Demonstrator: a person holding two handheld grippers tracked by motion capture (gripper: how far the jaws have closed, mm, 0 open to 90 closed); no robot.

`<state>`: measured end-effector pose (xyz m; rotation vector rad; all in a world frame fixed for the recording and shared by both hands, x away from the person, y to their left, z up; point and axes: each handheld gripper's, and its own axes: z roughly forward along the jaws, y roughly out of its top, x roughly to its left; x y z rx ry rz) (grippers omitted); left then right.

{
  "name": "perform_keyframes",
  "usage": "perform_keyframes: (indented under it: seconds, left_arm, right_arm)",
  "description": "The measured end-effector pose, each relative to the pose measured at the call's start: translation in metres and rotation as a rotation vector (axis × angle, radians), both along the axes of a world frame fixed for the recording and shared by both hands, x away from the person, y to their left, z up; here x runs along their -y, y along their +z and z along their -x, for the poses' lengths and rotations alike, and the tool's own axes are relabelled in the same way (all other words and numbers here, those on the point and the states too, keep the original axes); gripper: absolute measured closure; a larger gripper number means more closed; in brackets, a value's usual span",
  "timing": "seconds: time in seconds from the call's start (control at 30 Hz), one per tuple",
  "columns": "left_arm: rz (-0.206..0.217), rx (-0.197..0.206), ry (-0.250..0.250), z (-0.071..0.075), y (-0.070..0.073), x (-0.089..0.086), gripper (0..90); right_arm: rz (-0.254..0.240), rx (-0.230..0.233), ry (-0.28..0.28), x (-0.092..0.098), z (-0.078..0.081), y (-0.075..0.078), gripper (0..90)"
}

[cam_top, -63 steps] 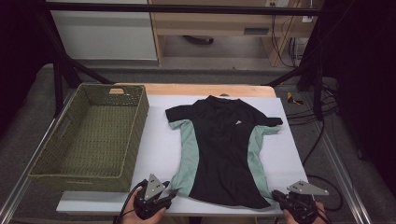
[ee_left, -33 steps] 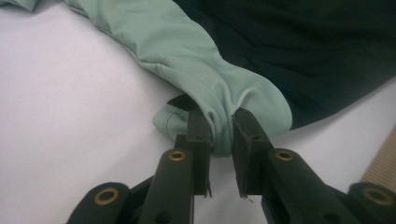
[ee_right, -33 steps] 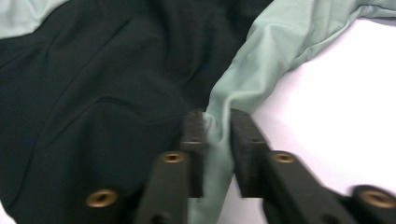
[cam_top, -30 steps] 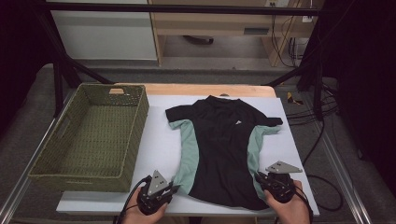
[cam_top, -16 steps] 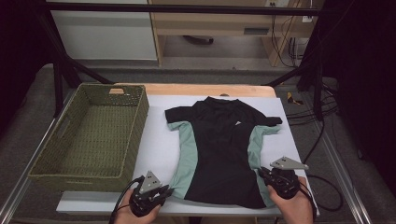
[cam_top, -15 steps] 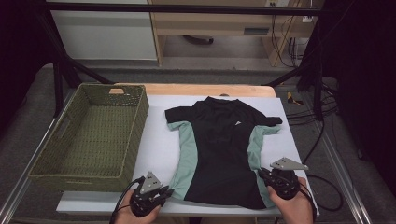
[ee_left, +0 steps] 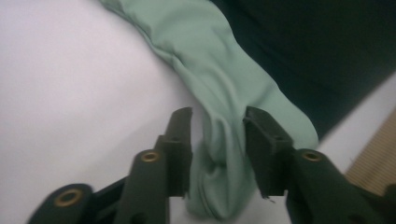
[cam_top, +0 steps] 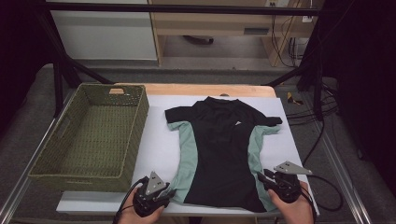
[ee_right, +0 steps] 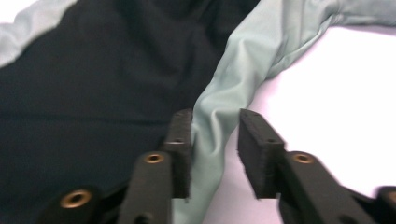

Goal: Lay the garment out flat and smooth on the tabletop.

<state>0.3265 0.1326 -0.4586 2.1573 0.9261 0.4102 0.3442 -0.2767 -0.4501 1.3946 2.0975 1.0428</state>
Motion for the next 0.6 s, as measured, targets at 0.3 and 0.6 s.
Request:
perform_keyframes:
  seconds: [0.3, 0.6]
  left_arm:
    - [-0.036, 0.046, 0.016, -0.035, 0.013, 0.014, 54.8]
    - [-0.050, -0.007, 0.012, -0.045, -0.014, 0.019, 59.8]
  right_arm:
    - [0.000, 0.042, -0.055, 0.010, -0.023, 0.013, 57.0]
    - [-0.002, -0.023, -0.089, 0.007, -0.034, -0.011, 58.3]
